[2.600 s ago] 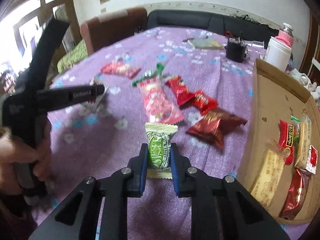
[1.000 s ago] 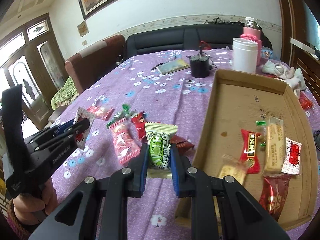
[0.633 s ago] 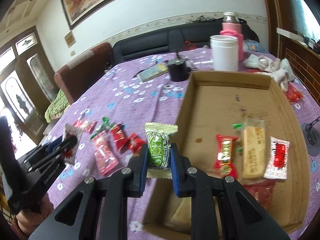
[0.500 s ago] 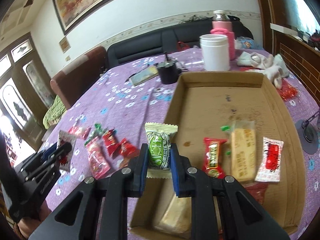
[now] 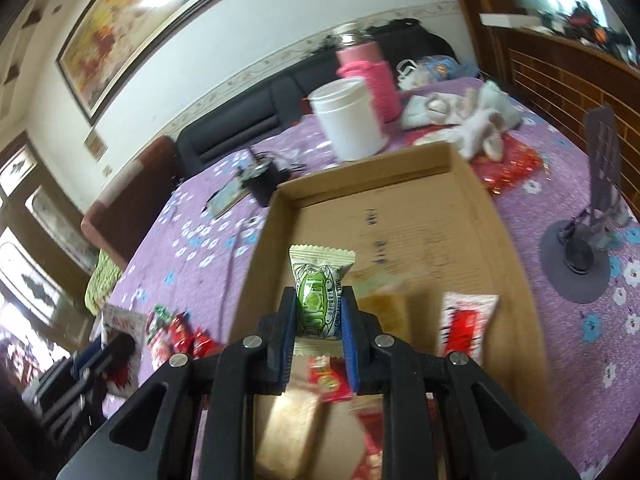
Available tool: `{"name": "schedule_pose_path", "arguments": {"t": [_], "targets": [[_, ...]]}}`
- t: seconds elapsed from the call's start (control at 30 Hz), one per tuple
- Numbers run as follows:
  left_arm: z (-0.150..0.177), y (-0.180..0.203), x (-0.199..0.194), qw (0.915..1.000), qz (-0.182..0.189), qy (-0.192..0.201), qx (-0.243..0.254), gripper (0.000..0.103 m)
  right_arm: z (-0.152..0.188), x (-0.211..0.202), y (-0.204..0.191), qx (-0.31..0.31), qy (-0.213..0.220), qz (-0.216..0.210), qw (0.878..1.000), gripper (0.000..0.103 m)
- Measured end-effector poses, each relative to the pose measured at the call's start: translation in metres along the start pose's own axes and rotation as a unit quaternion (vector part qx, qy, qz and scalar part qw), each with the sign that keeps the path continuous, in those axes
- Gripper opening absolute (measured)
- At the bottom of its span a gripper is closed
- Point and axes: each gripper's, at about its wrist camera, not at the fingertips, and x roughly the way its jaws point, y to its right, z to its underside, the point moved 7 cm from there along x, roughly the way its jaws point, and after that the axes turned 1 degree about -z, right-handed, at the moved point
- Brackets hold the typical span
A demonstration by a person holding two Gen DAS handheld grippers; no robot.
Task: Organize snacks
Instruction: 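Lower both held snacks into the tray and open both grippers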
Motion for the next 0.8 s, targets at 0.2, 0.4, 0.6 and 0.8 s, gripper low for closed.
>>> {"name": "schedule_pose_path", "arguments": {"t": [0.2, 0.4, 0.6, 0.8], "targets": [[0.008, 0.073, 0.020, 0.9974, 0.066, -0.025, 0.013, 0.017, -0.002, 0.006, 0.026, 0.028, -0.012, 0.034, 0.999, 0.020], [0.037, 0.099, 0.038, 0.9944, 0.080, -0.056, 0.040, 0.017, 0.007, 0.016, 0.029, 0.020, -0.032, 0.054, 0.998, 0.020], [0.044, 0.090, 0.047, 0.9940, 0.083, -0.067, 0.025, 0.017, 0.012, 0.020, 0.020, -0.004, -0.037, 0.053, 0.998, 0.020], [0.046, 0.084, 0.052, 0.9942, 0.079, -0.067, 0.027, 0.017, 0.015, 0.024, 0.012, -0.018, -0.045, 0.047, 0.998, 0.020]]}}
